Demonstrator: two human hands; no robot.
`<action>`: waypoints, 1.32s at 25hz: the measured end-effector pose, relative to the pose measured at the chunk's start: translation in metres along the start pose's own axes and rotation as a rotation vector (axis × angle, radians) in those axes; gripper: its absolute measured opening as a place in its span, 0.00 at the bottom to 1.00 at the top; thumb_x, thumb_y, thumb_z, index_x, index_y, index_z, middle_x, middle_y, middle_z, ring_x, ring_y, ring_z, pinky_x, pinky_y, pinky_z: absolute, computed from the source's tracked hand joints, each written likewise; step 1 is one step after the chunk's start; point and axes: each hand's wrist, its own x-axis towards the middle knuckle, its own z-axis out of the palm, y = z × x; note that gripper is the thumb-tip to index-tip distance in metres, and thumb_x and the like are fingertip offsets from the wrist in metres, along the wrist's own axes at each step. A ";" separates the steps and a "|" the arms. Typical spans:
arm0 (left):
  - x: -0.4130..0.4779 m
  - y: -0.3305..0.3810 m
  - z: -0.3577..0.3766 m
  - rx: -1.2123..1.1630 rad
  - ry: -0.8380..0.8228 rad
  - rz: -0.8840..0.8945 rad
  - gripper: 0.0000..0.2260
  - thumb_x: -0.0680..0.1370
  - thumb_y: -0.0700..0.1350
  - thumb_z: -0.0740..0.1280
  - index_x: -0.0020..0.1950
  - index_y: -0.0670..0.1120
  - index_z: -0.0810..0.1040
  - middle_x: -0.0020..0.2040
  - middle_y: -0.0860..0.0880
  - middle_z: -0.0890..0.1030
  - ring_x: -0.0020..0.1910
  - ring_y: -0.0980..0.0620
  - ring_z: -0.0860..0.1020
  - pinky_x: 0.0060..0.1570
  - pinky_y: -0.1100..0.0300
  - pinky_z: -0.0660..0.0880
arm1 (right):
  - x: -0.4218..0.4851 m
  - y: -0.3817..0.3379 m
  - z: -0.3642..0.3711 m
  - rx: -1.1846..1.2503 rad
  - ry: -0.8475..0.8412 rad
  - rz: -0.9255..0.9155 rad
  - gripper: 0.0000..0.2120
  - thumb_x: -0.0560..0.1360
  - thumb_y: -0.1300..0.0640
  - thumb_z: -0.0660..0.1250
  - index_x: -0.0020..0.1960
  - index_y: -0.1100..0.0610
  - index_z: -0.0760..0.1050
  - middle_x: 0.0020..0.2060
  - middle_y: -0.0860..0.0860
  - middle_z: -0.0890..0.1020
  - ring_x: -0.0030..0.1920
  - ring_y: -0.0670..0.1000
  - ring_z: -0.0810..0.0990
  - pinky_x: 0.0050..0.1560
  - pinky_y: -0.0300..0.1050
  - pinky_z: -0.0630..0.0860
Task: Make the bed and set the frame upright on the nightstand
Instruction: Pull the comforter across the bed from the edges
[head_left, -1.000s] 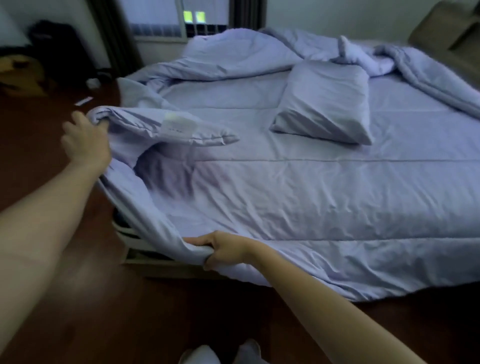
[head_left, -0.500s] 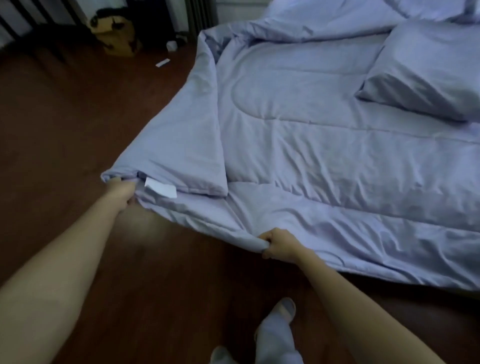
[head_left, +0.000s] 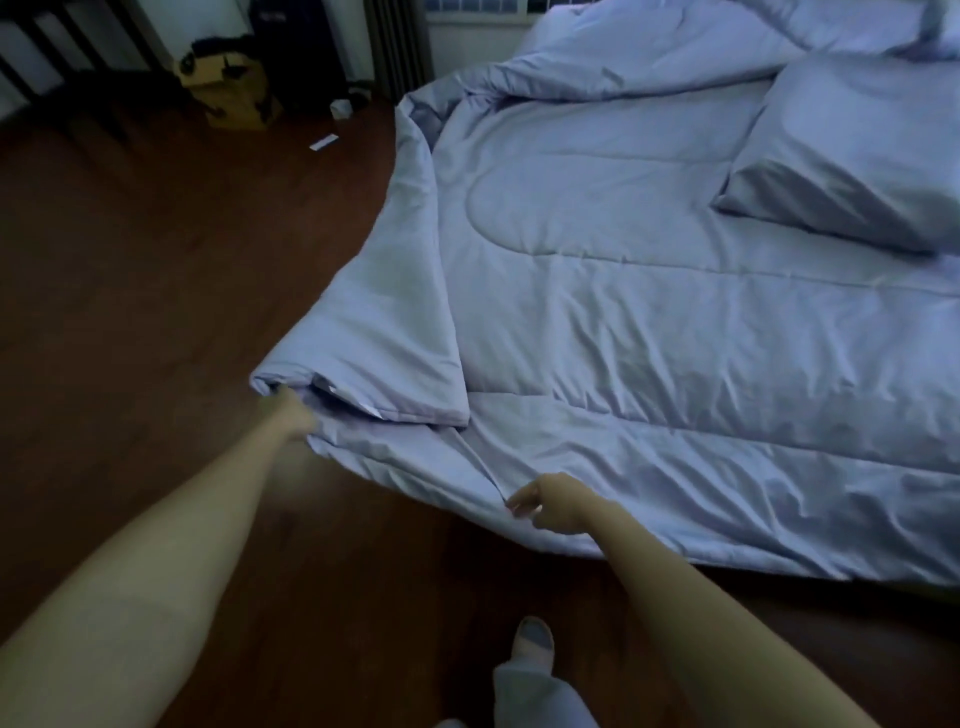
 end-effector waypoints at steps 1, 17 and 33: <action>-0.003 0.007 0.004 0.087 -0.079 0.075 0.19 0.78 0.41 0.63 0.68 0.36 0.71 0.67 0.36 0.73 0.66 0.39 0.72 0.63 0.53 0.69 | 0.006 -0.003 -0.009 0.015 -0.015 0.017 0.25 0.72 0.65 0.59 0.66 0.48 0.74 0.59 0.46 0.82 0.61 0.49 0.78 0.62 0.42 0.72; 0.137 0.129 0.002 0.223 -0.301 0.626 0.24 0.79 0.48 0.58 0.76 0.47 0.60 0.75 0.42 0.62 0.71 0.43 0.67 0.68 0.51 0.67 | 0.141 -0.034 -0.161 0.183 0.356 0.214 0.23 0.77 0.59 0.61 0.72 0.54 0.67 0.70 0.54 0.72 0.68 0.56 0.72 0.67 0.46 0.67; 0.311 0.079 0.071 0.028 -0.655 0.472 0.15 0.79 0.43 0.62 0.65 0.43 0.75 0.66 0.43 0.75 0.63 0.45 0.74 0.64 0.56 0.70 | 0.262 -0.087 -0.144 0.187 0.345 0.386 0.28 0.75 0.55 0.64 0.74 0.51 0.61 0.78 0.55 0.51 0.77 0.57 0.53 0.75 0.47 0.54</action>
